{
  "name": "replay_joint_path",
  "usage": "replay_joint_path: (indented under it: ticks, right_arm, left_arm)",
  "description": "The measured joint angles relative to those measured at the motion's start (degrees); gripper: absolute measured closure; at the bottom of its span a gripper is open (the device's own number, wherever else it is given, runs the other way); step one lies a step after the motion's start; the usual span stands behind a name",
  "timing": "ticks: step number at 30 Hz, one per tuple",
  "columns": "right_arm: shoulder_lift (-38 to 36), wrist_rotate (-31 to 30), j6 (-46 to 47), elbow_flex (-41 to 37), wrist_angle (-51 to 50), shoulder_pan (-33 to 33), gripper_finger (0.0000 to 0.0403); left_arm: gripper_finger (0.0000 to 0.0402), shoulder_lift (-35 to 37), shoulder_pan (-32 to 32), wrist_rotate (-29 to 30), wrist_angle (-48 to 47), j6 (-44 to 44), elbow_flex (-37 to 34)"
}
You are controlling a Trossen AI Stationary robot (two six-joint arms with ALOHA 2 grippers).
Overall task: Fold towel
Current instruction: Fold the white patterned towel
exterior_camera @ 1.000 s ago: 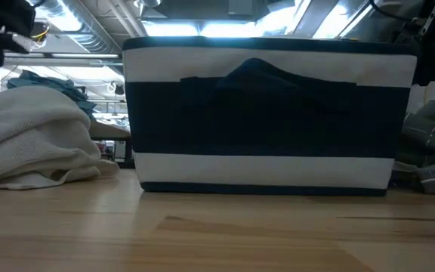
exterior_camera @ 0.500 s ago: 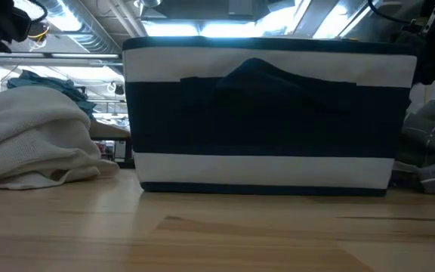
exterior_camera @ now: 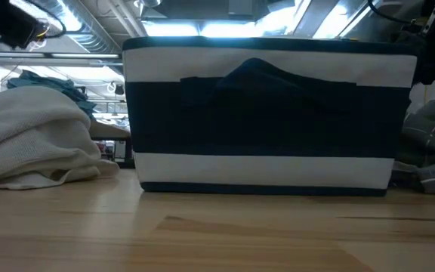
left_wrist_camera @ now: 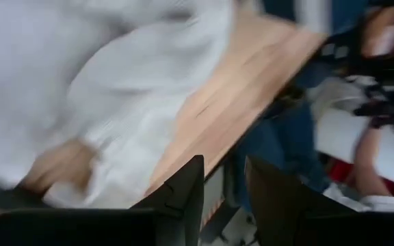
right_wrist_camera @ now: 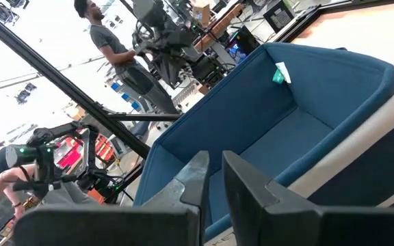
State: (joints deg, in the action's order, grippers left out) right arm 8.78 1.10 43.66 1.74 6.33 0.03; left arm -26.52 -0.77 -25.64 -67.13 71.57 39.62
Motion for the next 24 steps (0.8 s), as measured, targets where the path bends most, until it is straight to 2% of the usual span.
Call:
replay_joint_path:
  ticks: [2,8,16,20,24]
  right_arm:
    - [0.0,0.0,0.0,0.0,0.0,0.0,0.0354]
    - [0.0,1.4,-0.1,0.0,-0.1,0.0,0.0354]
    - [0.0,3.0,-0.4,0.0,-0.4,0.0,0.0354]
    - [0.0,4.6,-0.5,0.0,-0.4,0.0,0.0354]
    - [0.0,6.0,-1.4,0.0,-0.4,0.0,0.0354]
  left_arm:
    - [0.0302,-2.3,-1.0,-0.3,-2.1,1.4,0.0]
    - [0.0302,-8.0,-5.3,-0.6,-1.2,10.8,0.0]
    - [0.0302,-16.0,-11.8,0.2,-0.5,17.7,0.0]
    - [0.0302,-20.3,-15.3,0.4,-0.4,24.0,0.0]
    - [0.0302,-24.2,-18.5,2.1,-0.2,26.1,0.0]
